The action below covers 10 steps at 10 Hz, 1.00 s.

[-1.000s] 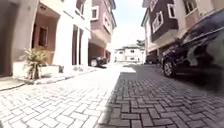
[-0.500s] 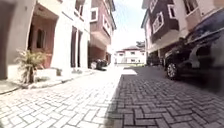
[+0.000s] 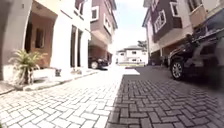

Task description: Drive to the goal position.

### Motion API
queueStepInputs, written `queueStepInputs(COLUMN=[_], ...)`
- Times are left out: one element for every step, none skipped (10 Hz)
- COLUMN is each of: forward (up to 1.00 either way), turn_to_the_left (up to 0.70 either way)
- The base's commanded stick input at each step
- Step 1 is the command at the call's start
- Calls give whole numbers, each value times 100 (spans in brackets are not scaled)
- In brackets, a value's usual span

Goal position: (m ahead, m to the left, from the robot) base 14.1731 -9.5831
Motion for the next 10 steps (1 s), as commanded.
queueStepInputs(forward=[50, 50, 50, 50, 50, 50, 50, 50, 50, 50], turn_to_the_left=[0, 0, 0, 0, 0, 0, 0, 0, 0, 0])
